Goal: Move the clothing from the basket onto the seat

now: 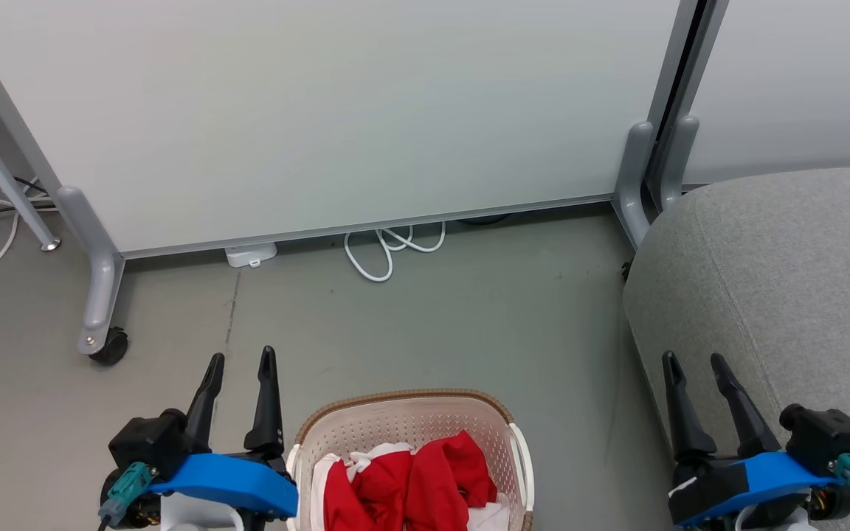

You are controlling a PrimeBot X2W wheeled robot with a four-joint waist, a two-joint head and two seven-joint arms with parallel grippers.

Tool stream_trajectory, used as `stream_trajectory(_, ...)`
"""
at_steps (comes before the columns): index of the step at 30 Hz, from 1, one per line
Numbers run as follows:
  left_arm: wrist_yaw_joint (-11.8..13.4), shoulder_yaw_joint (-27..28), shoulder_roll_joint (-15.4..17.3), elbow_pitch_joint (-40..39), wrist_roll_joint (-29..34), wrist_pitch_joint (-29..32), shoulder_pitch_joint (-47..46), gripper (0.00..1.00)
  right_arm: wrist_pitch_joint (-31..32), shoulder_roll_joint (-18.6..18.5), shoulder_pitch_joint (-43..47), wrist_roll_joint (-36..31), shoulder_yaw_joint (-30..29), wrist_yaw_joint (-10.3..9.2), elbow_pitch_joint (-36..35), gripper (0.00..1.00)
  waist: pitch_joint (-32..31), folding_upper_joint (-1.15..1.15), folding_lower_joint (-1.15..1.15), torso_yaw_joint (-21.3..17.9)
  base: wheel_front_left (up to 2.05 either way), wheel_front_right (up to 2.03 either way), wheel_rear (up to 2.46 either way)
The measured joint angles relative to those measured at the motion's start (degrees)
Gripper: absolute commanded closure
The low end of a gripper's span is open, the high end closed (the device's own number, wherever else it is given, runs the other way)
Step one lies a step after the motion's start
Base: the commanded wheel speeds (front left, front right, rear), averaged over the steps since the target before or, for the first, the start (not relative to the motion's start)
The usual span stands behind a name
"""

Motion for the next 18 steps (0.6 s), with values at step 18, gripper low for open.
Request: stream_trajectory(18,0.6,-0.5,0.1,0.5,4.7,-2.1,-0.2,0.0,-1.7,-0.1,0.2,-8.4,0.0,0.01,-0.7,0.0,0.1,0.0,0.0,0.2,0.0,0.0,0.0)
